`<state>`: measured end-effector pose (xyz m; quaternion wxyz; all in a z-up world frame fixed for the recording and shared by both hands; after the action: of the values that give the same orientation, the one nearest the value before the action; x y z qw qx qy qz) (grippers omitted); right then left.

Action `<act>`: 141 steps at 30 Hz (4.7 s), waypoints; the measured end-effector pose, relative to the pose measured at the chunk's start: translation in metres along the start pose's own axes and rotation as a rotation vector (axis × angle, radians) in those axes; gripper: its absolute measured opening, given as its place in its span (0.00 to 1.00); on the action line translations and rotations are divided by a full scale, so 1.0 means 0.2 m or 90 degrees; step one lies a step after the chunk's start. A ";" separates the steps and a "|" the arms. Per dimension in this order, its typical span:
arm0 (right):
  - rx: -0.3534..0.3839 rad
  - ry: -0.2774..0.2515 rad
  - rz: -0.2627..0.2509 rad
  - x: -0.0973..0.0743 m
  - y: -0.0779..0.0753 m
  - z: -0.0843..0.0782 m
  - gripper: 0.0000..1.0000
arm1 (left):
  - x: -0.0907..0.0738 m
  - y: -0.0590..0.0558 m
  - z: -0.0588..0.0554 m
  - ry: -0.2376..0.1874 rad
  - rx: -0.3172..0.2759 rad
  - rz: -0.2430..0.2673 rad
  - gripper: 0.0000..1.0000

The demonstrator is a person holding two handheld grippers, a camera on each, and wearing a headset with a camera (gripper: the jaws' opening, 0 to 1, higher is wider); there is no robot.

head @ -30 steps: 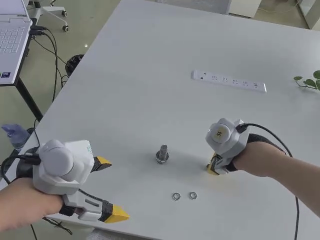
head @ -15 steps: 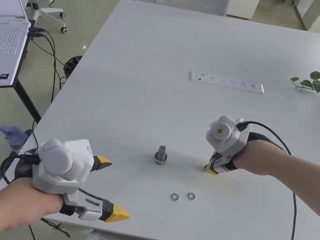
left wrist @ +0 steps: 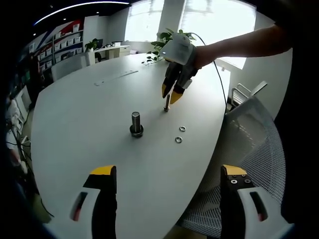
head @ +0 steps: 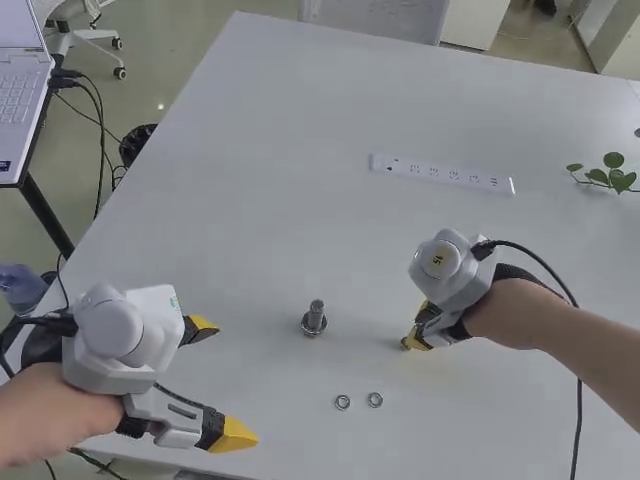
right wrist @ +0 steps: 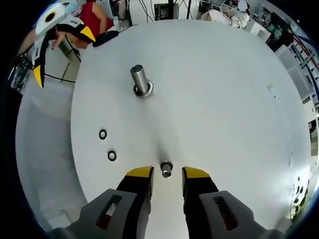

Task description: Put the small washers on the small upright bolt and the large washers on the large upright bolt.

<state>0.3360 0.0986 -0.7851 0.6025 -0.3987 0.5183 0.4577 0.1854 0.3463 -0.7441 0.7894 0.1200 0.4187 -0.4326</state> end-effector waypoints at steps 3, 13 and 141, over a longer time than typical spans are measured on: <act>-0.001 -0.002 -0.004 -0.02 0.00 0.00 0.24 | 0.00 -0.01 0.00 0.001 0.002 0.000 0.87; 0.000 -0.012 -0.011 -0.09 0.03 0.00 0.24 | -0.01 -0.01 0.00 -0.005 -0.002 0.005 0.87; -0.016 0.000 -0.003 0.21 0.45 0.02 0.15 | -0.05 -0.02 0.00 0.000 0.023 -0.007 0.82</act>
<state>0.2525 0.1320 -0.8261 0.5988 -0.4073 0.5115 0.4624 0.1793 0.3500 -0.7350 0.7846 0.1319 0.4113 -0.4447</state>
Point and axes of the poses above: the centre of the closed fingertips' face, and the gripper's own axes: x roughly forward along the fingers, y roughly to its left, z roughly out of its top, the point moved 6 cm from there along -x, roughly backward along the fingers, and after that the axes turned 8 degrees about y, right-handed, at the moved point
